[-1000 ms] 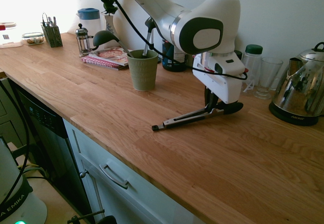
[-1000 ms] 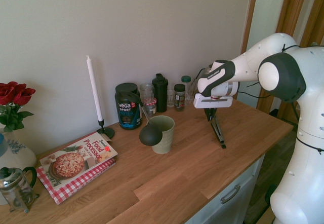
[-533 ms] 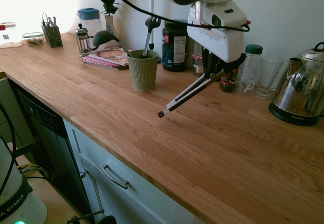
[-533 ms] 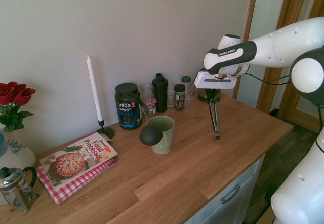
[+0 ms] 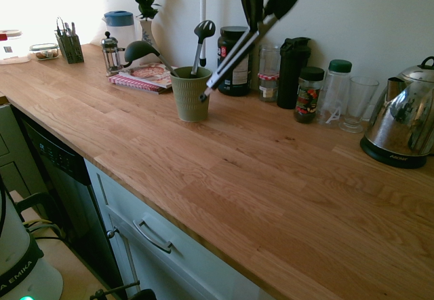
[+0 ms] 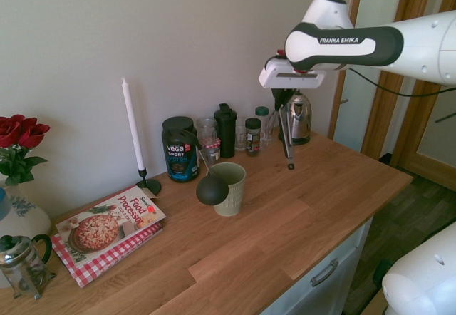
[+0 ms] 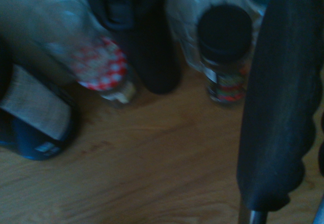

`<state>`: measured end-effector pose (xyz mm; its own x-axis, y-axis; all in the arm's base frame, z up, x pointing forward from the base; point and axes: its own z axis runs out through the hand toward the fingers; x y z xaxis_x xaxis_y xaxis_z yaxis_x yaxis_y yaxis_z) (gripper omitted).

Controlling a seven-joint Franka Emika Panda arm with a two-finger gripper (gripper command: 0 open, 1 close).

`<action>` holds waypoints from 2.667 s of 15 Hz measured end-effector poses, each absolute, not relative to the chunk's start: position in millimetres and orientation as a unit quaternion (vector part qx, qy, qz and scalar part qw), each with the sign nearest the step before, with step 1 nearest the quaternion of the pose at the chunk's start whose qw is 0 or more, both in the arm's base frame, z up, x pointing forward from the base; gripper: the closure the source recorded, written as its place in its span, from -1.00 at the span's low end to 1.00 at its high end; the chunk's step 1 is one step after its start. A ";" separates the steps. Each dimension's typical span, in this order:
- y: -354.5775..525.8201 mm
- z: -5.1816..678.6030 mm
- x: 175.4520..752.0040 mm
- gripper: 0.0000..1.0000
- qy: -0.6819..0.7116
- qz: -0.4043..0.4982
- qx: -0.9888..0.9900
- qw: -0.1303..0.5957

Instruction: Put the tongs back in the holder

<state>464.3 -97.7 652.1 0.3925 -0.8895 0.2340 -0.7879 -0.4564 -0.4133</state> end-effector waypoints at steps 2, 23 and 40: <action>-32.6 680.6 463.4 1.00 0.470 -0.254 -0.836 0.120; 85.2 532.1 549.1 -1.00 0.472 -0.318 -0.820 0.055; 43.0 579.8 464.6 -1.00 0.419 -0.099 -0.902 -0.024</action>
